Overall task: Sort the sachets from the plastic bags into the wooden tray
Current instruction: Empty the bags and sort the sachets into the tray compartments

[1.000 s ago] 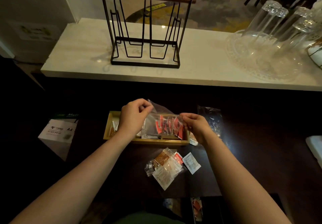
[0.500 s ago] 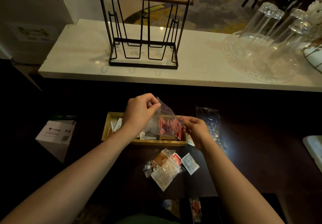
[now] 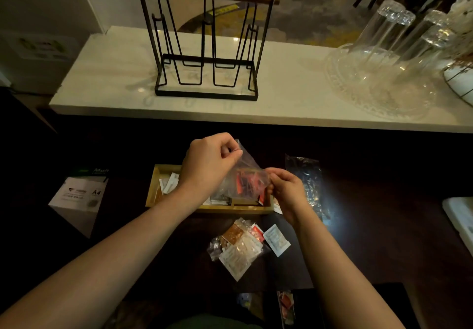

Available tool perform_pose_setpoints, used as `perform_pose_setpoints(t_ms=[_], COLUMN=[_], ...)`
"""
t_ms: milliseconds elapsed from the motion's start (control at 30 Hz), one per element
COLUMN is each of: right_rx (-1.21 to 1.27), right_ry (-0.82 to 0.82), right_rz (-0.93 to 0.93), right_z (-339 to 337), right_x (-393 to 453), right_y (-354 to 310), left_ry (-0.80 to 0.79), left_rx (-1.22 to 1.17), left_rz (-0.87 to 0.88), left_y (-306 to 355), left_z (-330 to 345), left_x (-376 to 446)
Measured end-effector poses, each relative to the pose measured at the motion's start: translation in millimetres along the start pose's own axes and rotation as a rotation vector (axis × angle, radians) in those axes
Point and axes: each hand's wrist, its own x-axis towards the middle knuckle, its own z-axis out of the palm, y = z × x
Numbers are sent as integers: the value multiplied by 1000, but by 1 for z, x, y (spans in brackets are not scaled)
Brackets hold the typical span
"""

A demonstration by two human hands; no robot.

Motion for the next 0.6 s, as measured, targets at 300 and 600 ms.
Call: perform_pose_setpoints(t_ms=[300,600], right_rx=[-6,-161], right_ry=[14,-58], right_rz=[-1,70], right_z=[4,-2], right_x=[0,-1], right_y=[4,-1], left_ry=[-5,-54], left_rx=[54,40], left_rz=[-19,-56], left_y=[0,-7], left_z=[3,7], left_x=[10,11])
